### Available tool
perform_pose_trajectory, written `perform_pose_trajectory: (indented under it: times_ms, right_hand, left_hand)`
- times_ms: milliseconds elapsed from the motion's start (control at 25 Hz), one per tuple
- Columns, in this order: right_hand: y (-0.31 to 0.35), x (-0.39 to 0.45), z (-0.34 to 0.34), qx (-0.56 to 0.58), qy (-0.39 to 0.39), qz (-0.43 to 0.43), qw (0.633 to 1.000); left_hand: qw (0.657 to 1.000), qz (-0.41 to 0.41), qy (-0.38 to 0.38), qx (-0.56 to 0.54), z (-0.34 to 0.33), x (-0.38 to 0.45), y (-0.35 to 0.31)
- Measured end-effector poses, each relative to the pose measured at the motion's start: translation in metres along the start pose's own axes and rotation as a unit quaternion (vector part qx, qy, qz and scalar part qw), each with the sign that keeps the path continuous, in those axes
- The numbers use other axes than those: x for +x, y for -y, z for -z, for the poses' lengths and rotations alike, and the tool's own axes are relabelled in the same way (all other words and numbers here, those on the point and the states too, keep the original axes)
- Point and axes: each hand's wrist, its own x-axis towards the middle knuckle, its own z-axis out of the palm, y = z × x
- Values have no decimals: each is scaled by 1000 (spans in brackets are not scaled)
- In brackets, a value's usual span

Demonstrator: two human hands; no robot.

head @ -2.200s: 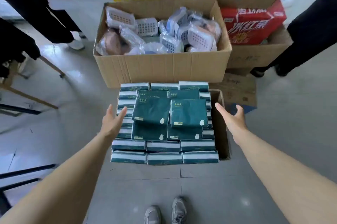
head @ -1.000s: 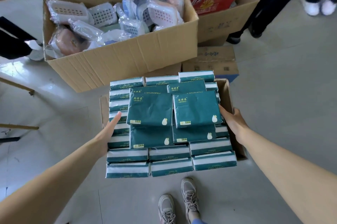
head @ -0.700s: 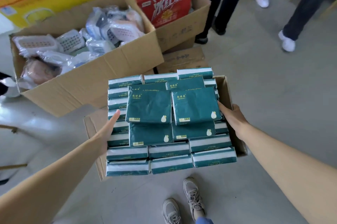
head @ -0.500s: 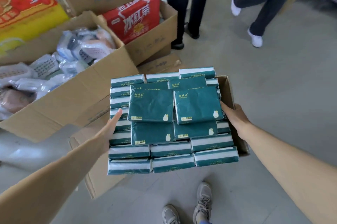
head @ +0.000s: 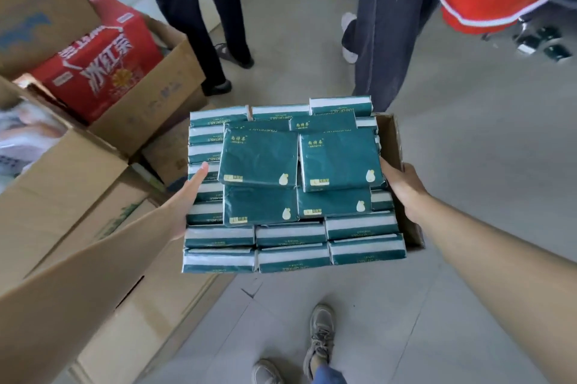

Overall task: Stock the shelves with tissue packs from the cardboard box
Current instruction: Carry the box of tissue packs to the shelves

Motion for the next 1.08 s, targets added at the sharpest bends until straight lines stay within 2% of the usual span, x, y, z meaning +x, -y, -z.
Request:
perform_pose_trajectory:
  times_ms: [120, 400, 760, 1080]
  right_hand:
    - [-2, 9, 27, 13, -30, -8, 999]
    - [-17, 25, 54, 52, -82, -35, 995]
    - [-23, 22, 46, 111, -100, -65, 987]
    - [-32, 52, 93, 139, -134, -90, 977]
  left_hand:
    - [999, 8, 30, 35, -37, 9, -23]
    - [995, 3, 7, 101, -65, 54, -63]
    - [986, -5, 60, 155, -71, 86, -97]
    - [973, -9, 79, 219, -141, 111, -134]
